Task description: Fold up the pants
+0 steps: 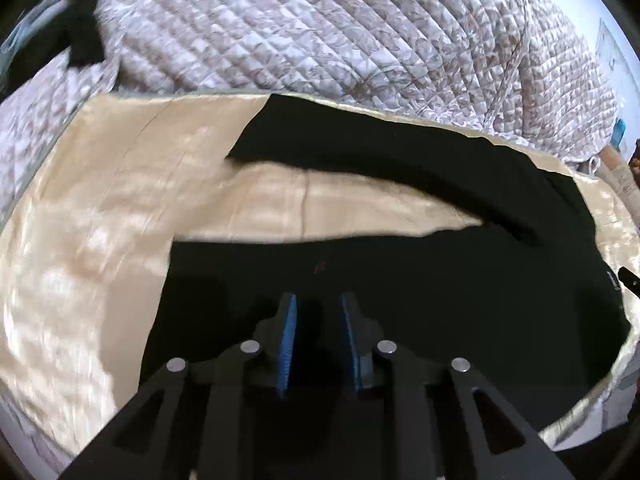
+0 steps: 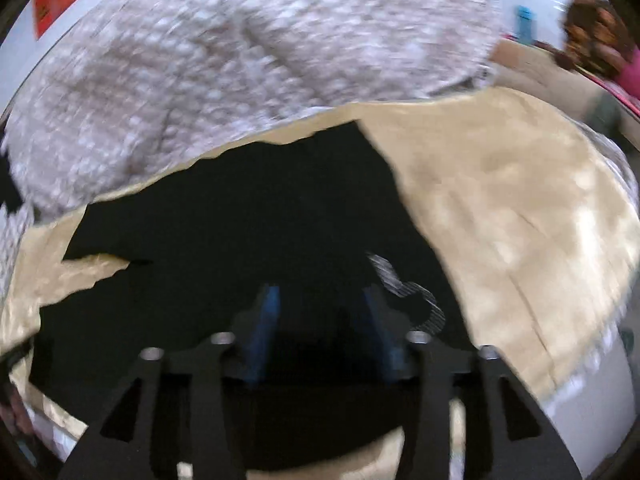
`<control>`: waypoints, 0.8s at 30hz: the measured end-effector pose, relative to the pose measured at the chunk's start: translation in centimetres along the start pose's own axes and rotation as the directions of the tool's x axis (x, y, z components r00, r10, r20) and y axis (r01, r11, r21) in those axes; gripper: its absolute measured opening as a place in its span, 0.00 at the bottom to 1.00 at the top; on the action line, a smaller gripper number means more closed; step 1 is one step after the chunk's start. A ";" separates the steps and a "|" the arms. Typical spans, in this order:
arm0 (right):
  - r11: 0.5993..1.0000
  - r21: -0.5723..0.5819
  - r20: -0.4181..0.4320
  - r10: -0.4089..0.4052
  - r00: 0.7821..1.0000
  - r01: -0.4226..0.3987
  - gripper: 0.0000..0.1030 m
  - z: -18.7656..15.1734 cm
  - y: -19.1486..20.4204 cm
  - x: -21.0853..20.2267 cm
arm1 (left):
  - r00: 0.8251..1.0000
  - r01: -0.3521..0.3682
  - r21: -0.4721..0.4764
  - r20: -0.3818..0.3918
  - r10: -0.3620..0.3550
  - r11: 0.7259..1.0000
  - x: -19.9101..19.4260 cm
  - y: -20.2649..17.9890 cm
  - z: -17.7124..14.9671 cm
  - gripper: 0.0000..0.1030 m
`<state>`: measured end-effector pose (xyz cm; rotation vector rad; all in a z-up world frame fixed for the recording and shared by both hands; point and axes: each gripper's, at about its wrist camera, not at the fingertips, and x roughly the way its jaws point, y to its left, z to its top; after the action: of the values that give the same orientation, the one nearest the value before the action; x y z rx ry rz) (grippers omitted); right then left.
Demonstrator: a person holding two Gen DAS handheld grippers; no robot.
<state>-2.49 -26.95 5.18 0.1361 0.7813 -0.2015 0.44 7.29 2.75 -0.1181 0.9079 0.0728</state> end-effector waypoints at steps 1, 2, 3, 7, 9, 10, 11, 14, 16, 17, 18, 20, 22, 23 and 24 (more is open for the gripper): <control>0.999 -0.037 -0.032 -0.004 0.999 0.003 0.50 0.5 0.7 1.5 | 1.000 -0.006 0.005 -0.001 0.006 1.000 0.4 -0.1 0.6 0.25; 0.998 -0.056 -0.034 0.001 0.999 -0.003 0.50 0.6 0.9 2.0 | 1.000 -0.017 0.015 0.003 0.017 1.000 0.7 -0.1 1.0 0.25; 0.997 -0.071 -0.029 -0.001 1.000 -0.001 0.50 0.8 1.2 2.7 | 0.999 -0.033 0.020 0.003 0.033 0.999 1.2 -0.1 1.4 0.27; 0.998 -0.006 -0.103 -0.059 0.993 0.058 0.50 -0.4 -1.1 5.7 | 0.997 -0.066 -0.018 -0.045 0.065 0.998 3.7 1.5 1.0 0.35; 0.999 0.021 -0.090 -0.034 0.995 0.036 0.50 -0.6 -1.7 5.4 | 0.998 -0.050 -0.037 -0.029 0.049 0.998 3.5 1.8 0.8 0.35; 0.999 -0.011 -0.057 -0.049 0.997 0.049 0.50 -0.5 -1.1 4.7 | 0.998 -0.059 -0.027 -0.031 0.058 0.998 3.3 1.6 0.9 0.35; 0.998 -0.031 -0.024 -0.058 0.998 0.058 0.50 -0.5 -0.8 4.1 | 0.998 -0.057 -0.022 -0.024 0.056 0.998 3.0 1.3 0.9 0.37; 1.000 -0.006 0.003 -0.008 1.000 0.008 0.50 -0.3 -0.4 3.6 | 0.999 -0.049 -0.019 0.000 0.049 0.999 2.3 0.9 0.8 0.39; 1.000 0.014 -0.019 0.015 1.000 -0.015 0.50 -0.4 -0.3 4.2 | 0.999 -0.040 -0.010 0.001 0.040 0.999 2.3 0.7 0.6 0.39; 1.000 0.015 -0.034 0.020 0.999 -0.019 0.50 -0.4 0.0 4.6 | 0.999 -0.033 -0.012 -0.005 0.033 0.999 2.3 0.5 0.4 0.39; 1.000 0.018 -0.052 0.024 0.998 -0.024 0.50 -0.6 0.1 4.9 | 1.000 -0.028 -0.010 -0.011 0.028 1.000 2.3 0.3 0.4 0.39; 0.999 0.006 -0.086 0.034 0.996 -0.033 0.50 -0.8 0.9 5.7 | 1.000 -0.006 0.016 -0.009 0.007 1.000 2.1 -0.5 0.2 0.39; 0.999 -0.046 -0.072 0.014 0.997 -0.017 0.50 -1.0 2.3 5.7 | 1.000 0.021 0.054 0.006 -0.022 0.998 1.7 -1.5 0.0 0.40; 0.998 -0.065 -0.062 0.021 0.998 -0.026 0.50 -1.1 2.9 5.6 | 0.999 0.043 0.077 0.015 -0.045 0.996 1.4 -2.1 -0.2 0.41; 0.996 -0.083 -0.051 0.040 0.998 -0.045 0.50 -1.3 3.6 5.3 | 0.998 0.061 0.095 0.021 -0.063 0.994 1.2 -2.6 -0.4 0.44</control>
<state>1.16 -23.91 0.68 0.0785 0.8335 -0.1252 1.19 4.65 1.75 -0.0572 0.8819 -0.0262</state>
